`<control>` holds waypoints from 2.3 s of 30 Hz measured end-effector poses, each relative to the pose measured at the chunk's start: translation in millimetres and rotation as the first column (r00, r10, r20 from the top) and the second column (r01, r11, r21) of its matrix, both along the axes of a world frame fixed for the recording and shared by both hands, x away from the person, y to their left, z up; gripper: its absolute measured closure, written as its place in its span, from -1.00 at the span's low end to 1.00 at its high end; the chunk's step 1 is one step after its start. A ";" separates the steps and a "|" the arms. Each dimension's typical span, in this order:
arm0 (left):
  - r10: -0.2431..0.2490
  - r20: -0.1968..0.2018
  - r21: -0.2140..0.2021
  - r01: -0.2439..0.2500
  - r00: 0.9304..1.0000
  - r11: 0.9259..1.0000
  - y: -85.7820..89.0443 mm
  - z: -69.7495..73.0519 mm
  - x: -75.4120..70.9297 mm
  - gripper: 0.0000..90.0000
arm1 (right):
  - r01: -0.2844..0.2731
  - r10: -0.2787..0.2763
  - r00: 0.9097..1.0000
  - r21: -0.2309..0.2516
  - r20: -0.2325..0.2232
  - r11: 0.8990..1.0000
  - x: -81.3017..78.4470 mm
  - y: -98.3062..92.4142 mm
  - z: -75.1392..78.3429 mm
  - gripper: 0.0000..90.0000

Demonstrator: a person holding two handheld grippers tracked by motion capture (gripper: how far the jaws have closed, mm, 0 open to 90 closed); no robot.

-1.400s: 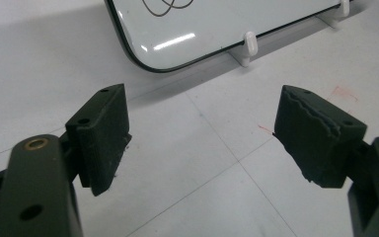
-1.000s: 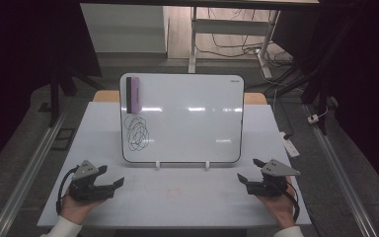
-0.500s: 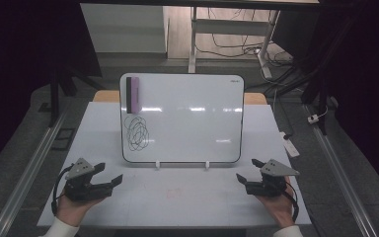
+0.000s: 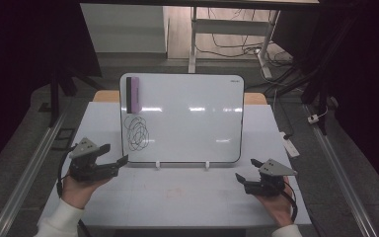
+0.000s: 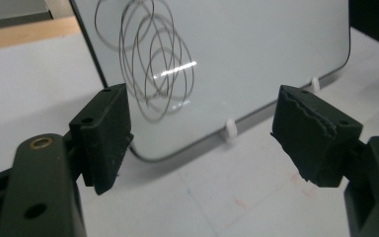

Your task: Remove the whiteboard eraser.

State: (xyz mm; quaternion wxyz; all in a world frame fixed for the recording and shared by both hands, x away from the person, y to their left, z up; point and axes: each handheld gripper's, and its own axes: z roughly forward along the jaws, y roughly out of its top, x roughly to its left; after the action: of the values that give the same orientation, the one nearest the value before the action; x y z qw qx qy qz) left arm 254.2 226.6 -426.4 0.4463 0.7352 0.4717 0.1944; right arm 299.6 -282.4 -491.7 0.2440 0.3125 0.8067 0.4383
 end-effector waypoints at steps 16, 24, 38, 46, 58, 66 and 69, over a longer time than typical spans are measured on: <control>0.103 0.060 0.018 -0.104 0.993 0.994 -12.7 44.3 81.8 -0.42 | 0.006 -0.006 1.000 -0.017 -0.013 1.000 1.6 0.2 -4.1 -0.51; 0.120 0.081 0.033 -0.123 0.989 0.992 -21.5 63.1 107.9 -0.38 | 0.006 -0.007 1.000 -0.027 -0.017 1.000 1.9 1.4 -5.7 -0.51; 0.178 0.065 0.044 -0.181 0.982 0.982 -21.7 68.3 137.5 -0.19 | 0.011 -0.011 1.000 -0.027 -0.015 1.000 2.2 0.5 -6.3 -0.51; 0.169 0.069 0.043 -0.172 0.983 0.984 -22.6 71.1 143.2 -0.08 | 0.011 -0.011 1.000 -0.033 -0.016 0.999 2.3 1.4 -6.7 -0.51; 0.194 0.071 0.047 -0.197 0.978 0.979 -28.4 77.1 148.9 0.31 | 0.018 -0.019 1.000 -0.036 -0.019 0.999 2.6 0.4 -7.3 -0.50; 0.173 0.114 0.043 -0.179 0.978 0.983 -29.0 84.9 132.8 0.35 | 0.014 -0.014 1.000 -0.030 -0.016 0.999 2.2 1.4 -6.6 -0.50; 0.135 0.140 0.014 -0.139 0.981 0.990 -29.6 86.7 114.3 0.35 | 0.006 -0.007 1.000 -0.015 -0.013 1.000 0.3 5.0 -3.7 -0.50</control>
State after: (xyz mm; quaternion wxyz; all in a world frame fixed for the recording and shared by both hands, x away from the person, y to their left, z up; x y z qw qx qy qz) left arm 368.6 197.0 -339.6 0.4550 0.6909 0.4866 0.2809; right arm 299.9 -277.4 -495.4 0.2425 0.3160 0.8106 0.4293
